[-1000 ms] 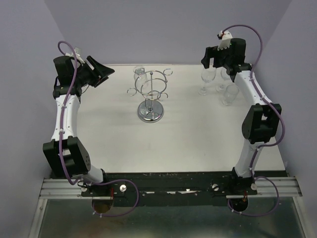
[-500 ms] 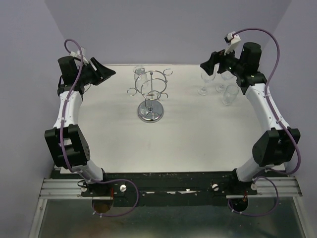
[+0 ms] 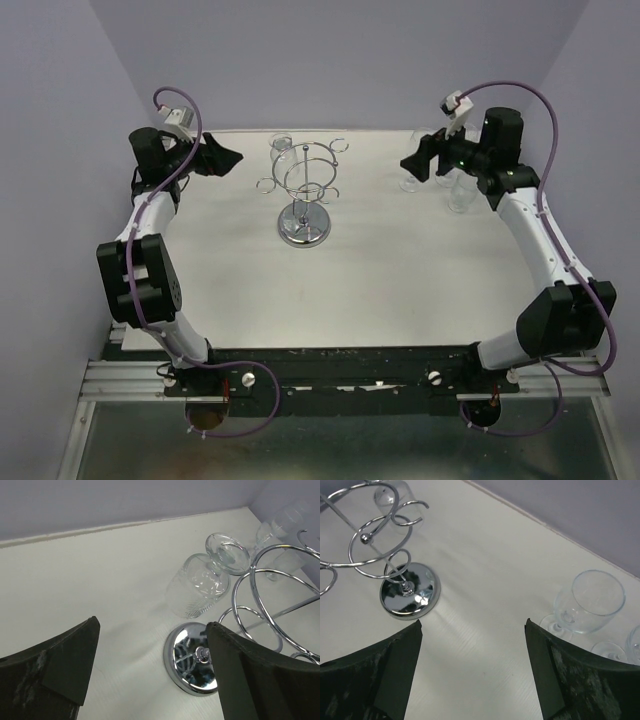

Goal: Take the wine glass off the wine glass rack

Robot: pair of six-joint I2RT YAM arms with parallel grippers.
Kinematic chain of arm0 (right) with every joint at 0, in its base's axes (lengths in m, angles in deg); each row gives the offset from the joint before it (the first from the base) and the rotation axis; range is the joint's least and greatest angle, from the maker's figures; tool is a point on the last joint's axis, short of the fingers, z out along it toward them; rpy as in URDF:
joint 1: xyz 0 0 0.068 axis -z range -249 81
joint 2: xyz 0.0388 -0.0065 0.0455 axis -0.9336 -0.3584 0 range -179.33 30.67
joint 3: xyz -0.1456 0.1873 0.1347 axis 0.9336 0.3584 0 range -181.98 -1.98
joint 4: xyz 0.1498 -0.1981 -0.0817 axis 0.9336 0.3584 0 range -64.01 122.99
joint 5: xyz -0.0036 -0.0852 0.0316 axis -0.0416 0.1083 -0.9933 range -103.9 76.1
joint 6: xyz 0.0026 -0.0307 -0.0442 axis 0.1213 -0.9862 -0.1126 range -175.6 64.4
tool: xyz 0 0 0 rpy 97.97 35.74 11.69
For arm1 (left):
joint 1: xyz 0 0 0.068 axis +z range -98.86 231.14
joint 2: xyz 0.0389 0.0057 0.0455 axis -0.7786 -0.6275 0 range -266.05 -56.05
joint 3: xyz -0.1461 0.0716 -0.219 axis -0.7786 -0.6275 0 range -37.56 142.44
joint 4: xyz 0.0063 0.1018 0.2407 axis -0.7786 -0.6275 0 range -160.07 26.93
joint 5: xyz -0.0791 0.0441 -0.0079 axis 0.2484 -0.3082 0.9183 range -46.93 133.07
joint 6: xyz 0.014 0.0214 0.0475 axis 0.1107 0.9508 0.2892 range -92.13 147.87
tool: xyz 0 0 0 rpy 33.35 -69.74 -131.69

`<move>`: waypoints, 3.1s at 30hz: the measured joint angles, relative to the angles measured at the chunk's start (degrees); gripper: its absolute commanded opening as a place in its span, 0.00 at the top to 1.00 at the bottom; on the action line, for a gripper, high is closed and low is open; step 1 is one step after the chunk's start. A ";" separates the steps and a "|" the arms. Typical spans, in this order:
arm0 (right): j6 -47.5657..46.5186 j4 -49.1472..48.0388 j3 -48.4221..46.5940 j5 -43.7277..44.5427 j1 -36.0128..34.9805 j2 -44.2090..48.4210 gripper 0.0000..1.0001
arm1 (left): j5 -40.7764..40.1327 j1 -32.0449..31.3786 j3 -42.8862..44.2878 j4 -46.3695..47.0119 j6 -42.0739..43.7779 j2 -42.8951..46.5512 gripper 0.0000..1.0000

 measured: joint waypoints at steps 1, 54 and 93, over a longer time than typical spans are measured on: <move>-1.42 1.01 -0.02 -0.04 -0.66 0.02 0.12 | -0.09 -0.04 -0.20 1.11 0.20 -0.55 0.01; -10.80 1.33 -37.79 19.34 -18.93 -38.66 0.14 | -15.41 -19.04 -9.11 -29.55 24.37 21.42 0.03; -18.29 6.34 -8.61 22.32 -16.96 -11.85 0.10 | 8.68 -9.31 -8.20 9.27 30.38 -7.93 0.01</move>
